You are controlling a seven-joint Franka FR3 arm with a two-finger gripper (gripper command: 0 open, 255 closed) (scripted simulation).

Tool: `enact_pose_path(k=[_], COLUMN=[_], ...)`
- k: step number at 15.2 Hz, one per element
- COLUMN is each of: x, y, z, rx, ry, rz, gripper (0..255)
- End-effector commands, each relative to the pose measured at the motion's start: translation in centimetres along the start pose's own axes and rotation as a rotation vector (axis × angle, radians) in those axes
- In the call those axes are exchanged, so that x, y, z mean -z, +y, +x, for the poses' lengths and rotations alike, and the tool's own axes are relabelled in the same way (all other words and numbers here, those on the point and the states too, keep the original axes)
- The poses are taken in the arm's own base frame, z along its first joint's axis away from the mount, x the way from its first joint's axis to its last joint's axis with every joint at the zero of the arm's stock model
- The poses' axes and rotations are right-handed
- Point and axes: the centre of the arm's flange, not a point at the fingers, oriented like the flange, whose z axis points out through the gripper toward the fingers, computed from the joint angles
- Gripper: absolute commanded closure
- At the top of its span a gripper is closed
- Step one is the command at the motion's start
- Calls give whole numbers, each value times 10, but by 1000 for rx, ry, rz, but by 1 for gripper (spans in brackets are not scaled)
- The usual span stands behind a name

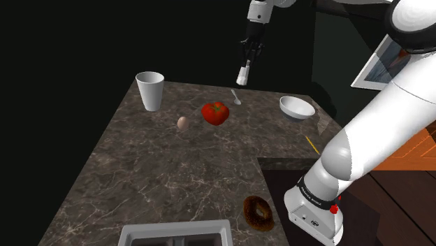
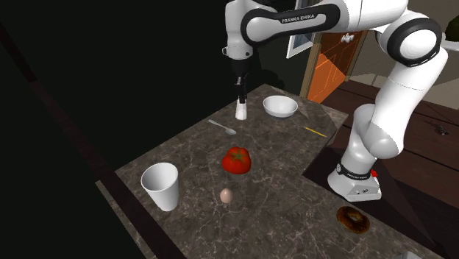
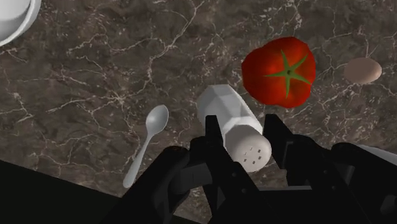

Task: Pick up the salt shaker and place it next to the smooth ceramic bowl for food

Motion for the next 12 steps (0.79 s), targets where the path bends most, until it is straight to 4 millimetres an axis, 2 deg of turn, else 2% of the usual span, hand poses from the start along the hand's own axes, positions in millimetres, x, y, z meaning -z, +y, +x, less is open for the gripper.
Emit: enact_pose_path(k=[1, 6, 7, 12], x=[2, 3, 3, -23], y=[24, 84, 104, 106], z=[-15, -44, -55, -51], rx=[1, 1, 1, 1], ry=[0, 0, 0, 0], rz=[0, 0, 0, 0], gripper=[255, 255, 255, 255])
